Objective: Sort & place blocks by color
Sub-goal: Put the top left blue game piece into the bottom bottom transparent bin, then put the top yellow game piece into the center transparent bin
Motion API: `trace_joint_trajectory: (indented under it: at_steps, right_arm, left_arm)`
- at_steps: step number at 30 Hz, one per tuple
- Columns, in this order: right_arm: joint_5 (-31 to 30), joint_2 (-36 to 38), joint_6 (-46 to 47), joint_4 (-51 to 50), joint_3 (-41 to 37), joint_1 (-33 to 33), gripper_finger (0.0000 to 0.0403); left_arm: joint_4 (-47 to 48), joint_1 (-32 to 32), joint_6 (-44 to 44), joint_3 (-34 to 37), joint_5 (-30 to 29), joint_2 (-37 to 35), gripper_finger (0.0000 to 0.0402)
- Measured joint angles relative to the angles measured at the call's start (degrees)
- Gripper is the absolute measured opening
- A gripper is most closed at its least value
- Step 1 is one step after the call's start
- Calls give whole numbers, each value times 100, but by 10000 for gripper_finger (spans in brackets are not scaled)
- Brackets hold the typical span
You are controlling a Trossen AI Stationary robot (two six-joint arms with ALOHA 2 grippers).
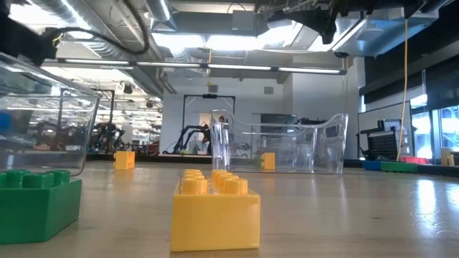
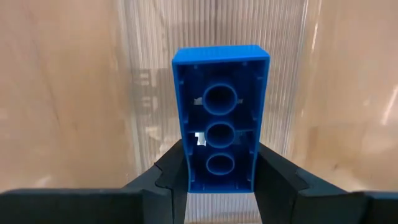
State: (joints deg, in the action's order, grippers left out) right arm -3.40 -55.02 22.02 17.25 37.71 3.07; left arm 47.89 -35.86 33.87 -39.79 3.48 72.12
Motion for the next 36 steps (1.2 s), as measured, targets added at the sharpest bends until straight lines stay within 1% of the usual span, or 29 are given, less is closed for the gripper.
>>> trace_joint_trajectory:
  at_steps: [4,10,16,22,27,32,36]
  right_arm:
    - [0,0,0,0,0,0,316]
    - [-2,0,0,-1,0,0,316]
    - [-2,0,0,1,0,0,316]
    - [-2,0,2,1,0,0,316]
    - [-2,0,15,1,0,0,316]
    - [-2,0,7,1,0,2,316]
    - [-2,0,2,1,0,1,316]
  left_arm:
    - [2,-2,-12,155,178,0,126]
    - [15,0,-9,211,114,-7,129]
    - [22,0,12,226,100,1,164]
    - [42,-2,178,226,100,0,188]
    - [57,65,337,217,334,-7,217]
    - [308,262,323,-93,772,-153,247]
    - [633,437,137,-633,766,-361,257]
